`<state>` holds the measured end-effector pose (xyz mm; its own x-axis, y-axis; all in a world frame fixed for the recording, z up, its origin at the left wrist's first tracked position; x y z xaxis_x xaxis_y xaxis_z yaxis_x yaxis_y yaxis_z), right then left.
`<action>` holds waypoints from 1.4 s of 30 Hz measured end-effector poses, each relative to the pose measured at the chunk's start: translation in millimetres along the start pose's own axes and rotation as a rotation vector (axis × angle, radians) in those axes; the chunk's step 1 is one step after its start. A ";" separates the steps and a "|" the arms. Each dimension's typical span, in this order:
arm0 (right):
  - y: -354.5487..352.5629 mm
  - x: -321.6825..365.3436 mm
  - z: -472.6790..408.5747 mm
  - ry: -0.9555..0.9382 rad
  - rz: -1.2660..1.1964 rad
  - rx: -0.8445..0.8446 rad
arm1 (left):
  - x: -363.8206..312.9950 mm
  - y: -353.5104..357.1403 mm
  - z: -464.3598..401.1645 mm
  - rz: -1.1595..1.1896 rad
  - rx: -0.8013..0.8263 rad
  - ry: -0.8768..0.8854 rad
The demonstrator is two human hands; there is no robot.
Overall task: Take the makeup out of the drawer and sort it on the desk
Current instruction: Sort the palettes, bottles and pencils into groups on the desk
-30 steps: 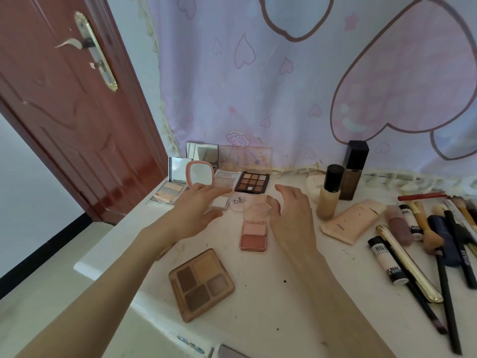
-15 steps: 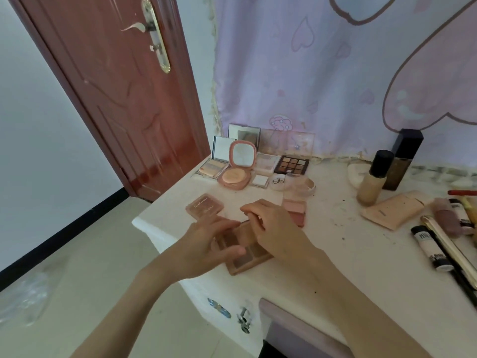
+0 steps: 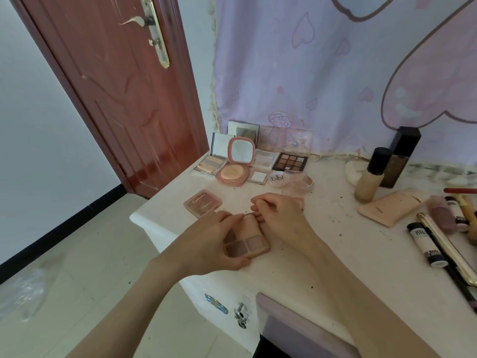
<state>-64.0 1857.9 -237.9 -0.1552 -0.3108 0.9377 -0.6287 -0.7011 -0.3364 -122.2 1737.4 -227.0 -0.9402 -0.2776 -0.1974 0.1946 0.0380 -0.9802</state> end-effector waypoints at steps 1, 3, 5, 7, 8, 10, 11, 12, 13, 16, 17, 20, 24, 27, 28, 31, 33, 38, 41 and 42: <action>-1.4 -0.3 -0.5 0.014 -0.040 -0.004 | 2.1 -2.1 -0.7 0.047 -0.030 -0.003; -4.9 -2.4 -1.1 0.069 -0.204 -0.006 | 7.6 -8.7 -1.6 0.163 -0.090 -0.023; -3.0 -5.7 0.3 0.180 -0.466 0.042 | 11.5 -19.8 -2.4 0.276 -0.181 -0.023; 5.7 -6.3 3.9 0.300 -0.728 0.151 | 11.9 -34.0 -2.4 0.363 -0.288 -0.005; 10.8 -3.7 6.8 0.345 -0.824 0.217 | 11.0 -40.1 -2.4 0.388 -0.331 0.005; 18.5 3.0 11.8 0.382 -0.923 0.331 | 7.2 -47.1 -4.2 0.416 -0.371 0.035; 20.8 6.6 13.8 0.382 -0.947 0.371 | 3.6 -49.0 -5.5 0.430 -0.372 0.055; 22.2 9.9 15.5 0.377 -0.966 0.406 | -0.1 -50.2 -6.7 0.441 -0.372 0.076; 22.8 13.1 16.6 0.365 -0.981 0.435 | -4.2 -51.9 -7.5 0.446 -0.375 0.099; 20.6 18.5 17.2 0.324 -1.025 0.492 | -14.7 -56.3 -9.9 0.441 -0.385 0.160; 20.0 19.0 17.0 0.318 -1.040 0.507 | -16.5 -57.4 -10.7 0.440 -0.386 0.170; 19.3 19.5 16.1 0.309 -1.105 0.534 | -19.2 -59.6 -12.4 0.427 -0.379 0.188; 19.9 17.9 15.3 0.287 -1.203 0.555 | -17.6 -54.7 -14.3 0.478 -0.317 0.154; 20.3 16.1 12.7 0.258 -1.280 0.564 | -19.0 -49.8 -15.9 0.480 -0.274 0.148; 20.0 15.9 11.3 0.237 -1.297 0.561 | -20.3 -48.8 -16.5 0.473 -0.259 0.135; 18.6 20.4 9.3 0.117 -1.309 0.550 | -23.2 -51.9 -18.2 0.450 -0.274 0.046; 17.0 24.2 8.9 0.057 -1.294 0.532 | -22.5 -56.7 -18.3 0.441 -0.334 -0.016; 8.8 21.5 2.6 -0.001 -1.251 0.439 | -23.3 -61.0 -18.1 0.398 -0.353 -0.034; 7.2 23.0 0.2 -0.022 -1.269 0.404 | -18.2 -58.3 -18.1 0.390 -0.323 -0.033; 7.7 22.4 -0.6 -0.007 -1.292 0.392 | -15.1 -57.3 -17.8 0.401 -0.318 -0.041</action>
<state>-72.8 1846.0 -219.4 0.3822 0.7027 0.6001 -0.0634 -0.6279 0.7757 -124.2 1756.5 -168.2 -0.7961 -0.2181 -0.5645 0.4372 0.4377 -0.7857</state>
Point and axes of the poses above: each hand's wrist, its own z-axis away from the middle knuckle, its own y-axis out of the palm, x = y × z, the point moved 8 cm from there along -z, towards the middle knuckle, and after that the axes turned 5 degrees about -z, right-handed, at the moved point
